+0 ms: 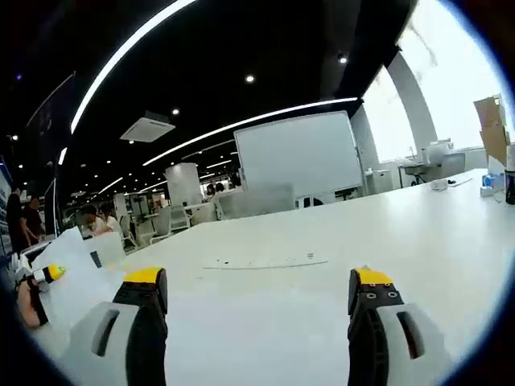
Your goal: Organize the stack of printing papers by aligning and flattening the scattered papers on the table
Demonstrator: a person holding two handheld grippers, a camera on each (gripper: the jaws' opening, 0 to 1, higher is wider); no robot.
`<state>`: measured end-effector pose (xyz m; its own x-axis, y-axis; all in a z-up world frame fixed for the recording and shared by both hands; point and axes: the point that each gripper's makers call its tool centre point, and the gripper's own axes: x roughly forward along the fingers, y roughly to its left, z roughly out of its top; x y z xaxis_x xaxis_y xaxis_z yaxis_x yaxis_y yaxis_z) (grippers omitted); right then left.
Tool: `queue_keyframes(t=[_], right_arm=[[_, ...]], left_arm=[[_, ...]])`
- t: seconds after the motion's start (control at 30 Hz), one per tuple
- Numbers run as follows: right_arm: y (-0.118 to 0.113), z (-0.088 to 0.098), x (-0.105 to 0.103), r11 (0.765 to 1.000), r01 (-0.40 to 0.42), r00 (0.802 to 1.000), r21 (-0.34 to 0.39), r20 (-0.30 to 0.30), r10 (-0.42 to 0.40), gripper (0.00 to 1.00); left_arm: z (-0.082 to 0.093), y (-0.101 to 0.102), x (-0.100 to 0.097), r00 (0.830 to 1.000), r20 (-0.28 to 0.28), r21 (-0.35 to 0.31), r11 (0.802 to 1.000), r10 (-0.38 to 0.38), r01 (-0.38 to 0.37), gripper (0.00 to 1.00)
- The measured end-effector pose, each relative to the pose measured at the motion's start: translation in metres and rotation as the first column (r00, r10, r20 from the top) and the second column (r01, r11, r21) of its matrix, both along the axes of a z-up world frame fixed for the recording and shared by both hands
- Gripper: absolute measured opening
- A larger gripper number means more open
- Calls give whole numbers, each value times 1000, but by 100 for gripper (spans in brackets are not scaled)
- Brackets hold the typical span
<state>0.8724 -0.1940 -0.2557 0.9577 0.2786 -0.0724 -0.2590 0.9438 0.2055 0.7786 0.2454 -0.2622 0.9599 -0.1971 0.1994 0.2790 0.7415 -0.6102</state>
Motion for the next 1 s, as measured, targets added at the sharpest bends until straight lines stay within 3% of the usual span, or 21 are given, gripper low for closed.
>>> queue_keyframes(t=[0.47, 0.77, 1.0], right_arm=[[-26, -36, -28, 986, -1, 999, -169, -39, -6, 89], [-41, -48, -30, 986, 0, 998, -167, -64, -11, 87], [-35, -62, -30, 982, -37, 991, -185, -130, 13, 87]], left_arm=[[-2, -1, 1, 1000, -6, 16, 1000, -3, 4, 6], [-3, -3, 2, 1000, -10, 30, 1000, -6, 6, 6], [-3, -3, 2, 1000, -10, 32, 999, -6, 6, 6]])
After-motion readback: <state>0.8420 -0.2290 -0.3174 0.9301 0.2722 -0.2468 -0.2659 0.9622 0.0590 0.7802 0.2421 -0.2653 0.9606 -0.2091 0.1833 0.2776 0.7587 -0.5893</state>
